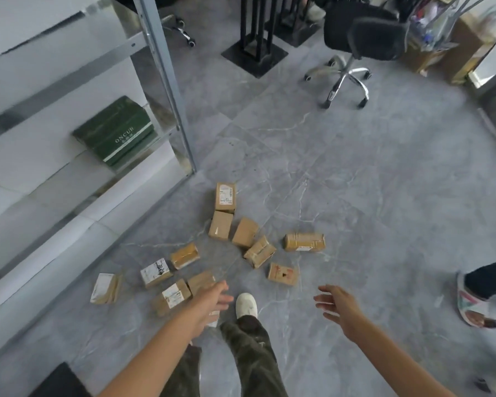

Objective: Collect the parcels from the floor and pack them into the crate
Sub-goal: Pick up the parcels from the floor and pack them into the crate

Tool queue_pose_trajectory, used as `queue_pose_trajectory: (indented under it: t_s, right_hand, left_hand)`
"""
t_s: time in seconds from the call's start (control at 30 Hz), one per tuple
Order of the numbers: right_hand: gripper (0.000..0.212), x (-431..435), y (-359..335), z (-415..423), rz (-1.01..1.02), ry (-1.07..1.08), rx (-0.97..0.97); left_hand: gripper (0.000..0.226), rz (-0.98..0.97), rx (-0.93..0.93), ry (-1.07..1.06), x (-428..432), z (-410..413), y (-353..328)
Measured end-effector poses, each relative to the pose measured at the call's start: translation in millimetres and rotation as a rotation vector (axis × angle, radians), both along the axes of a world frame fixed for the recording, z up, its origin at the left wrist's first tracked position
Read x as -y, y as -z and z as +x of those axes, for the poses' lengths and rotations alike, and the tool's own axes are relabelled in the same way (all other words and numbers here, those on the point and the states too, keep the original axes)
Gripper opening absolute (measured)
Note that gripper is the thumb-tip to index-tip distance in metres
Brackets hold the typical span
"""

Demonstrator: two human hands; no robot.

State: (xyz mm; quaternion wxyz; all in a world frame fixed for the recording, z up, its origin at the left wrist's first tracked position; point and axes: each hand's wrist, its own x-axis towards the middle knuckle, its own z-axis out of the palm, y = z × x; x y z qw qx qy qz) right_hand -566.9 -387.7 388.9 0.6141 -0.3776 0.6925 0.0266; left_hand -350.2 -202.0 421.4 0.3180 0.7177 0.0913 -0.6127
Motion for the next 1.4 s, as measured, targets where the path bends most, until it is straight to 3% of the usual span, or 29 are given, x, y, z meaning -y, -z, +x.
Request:
queue_pose_trajectory:
  t_s: [0.27,0.43,0.73,0.93,1.03,1.13,1.3,1.4]
  right_hand:
    - [0.017,32.7,106.7,17.0,0.043,-0.373,-0.183]
    - [0.027,73.4,215.9,58.8,-0.046,-0.696,-0.253]
    - [0.055,140.6,468.7,161.2,-0.191,-0.877,-0.244]
    - [0.07,136.8,579.7,194.8,-0.101,-0.994,-0.255]
    - [0.062,116.7,585.9,180.5,-0.167,-0.953,-0.27]
    - [0.052,103.5,560.0,164.6,-0.165,-0.871,-0.196]
    - [0.038,102.5,465.0,161.3,-0.244,-0.57,0.035]
    - [0.035,110.6,388.6,168.1,-0.28,-0.392,0.141]
  left_hand:
    - [0.036,0.153,-0.145,-0.029,41.9,31.3,113.8]
    - [0.038,0.165,-0.132,-0.023,83.5,53.7,235.2]
    - [0.04,0.148,-0.07,0.07,176.2,45.6,489.9]
    - [0.04,0.137,-0.074,0.026,207.8,35.3,575.1]
    - [0.032,0.157,-0.063,-0.079,194.2,29.0,578.4]
    - [0.047,0.199,-0.084,-0.235,172.7,22.2,557.6]
    - [0.038,0.133,-0.187,-0.487,151.2,20.3,477.2]
    - [0.015,0.072,-0.175,-0.543,152.9,35.3,413.1]
